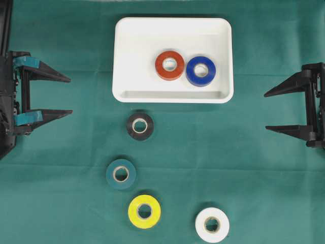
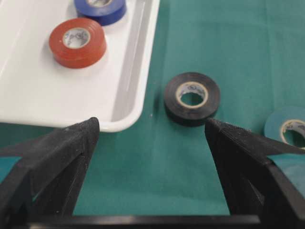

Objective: Pick up the tape from a random location and place it into the white case.

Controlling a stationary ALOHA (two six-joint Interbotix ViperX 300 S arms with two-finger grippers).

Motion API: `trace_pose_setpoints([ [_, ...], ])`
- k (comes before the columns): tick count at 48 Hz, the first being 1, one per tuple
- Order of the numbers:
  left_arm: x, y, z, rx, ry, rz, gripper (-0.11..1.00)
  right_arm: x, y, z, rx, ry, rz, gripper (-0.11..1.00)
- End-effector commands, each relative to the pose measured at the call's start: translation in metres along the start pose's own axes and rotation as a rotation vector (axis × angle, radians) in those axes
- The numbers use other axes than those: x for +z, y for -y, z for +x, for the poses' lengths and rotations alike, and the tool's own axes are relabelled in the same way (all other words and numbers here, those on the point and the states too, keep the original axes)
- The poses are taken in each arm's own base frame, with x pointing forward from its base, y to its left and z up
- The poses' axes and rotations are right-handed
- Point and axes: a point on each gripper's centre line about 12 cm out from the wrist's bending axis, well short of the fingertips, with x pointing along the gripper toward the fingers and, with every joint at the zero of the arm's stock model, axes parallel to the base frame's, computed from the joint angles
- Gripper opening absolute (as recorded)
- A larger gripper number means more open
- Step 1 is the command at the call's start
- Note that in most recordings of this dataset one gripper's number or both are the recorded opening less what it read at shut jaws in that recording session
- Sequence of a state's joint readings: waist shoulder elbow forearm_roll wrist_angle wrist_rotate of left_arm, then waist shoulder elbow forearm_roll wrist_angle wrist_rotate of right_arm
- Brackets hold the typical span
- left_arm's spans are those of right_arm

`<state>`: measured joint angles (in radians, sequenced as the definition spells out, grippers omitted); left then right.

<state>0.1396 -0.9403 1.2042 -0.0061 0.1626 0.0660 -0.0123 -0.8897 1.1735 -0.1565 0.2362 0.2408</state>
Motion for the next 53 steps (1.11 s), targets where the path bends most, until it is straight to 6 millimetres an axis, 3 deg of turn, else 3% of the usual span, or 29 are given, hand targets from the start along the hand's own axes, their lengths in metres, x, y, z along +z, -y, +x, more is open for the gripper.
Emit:
trace_pose_setpoints([
  [1, 0.004, -0.001, 0.0, 0.003, 0.012, -0.003, 0.98, 0.005, 0.001, 0.0, -0.003, 0.017, 0.008, 0.89],
  [25, 0.005, 0.001, 0.0, -0.007, 0.019, 0.001, 0.98, 0.006, 0.002, 0.0, -0.007, 0.02, 0.009, 0.88],
  [46, 0.009, 0.054, -0.011, -0.264, 0.057, 0.067, 0.98, 0.008, 0.001, -0.001, -0.006, 0.026, 0.011, 0.88],
  [53, 0.009, 0.063, -0.013, -0.311, 0.053, 0.063, 0.98, 0.009, 0.001, -0.001, -0.006, 0.028, 0.011, 0.88],
])
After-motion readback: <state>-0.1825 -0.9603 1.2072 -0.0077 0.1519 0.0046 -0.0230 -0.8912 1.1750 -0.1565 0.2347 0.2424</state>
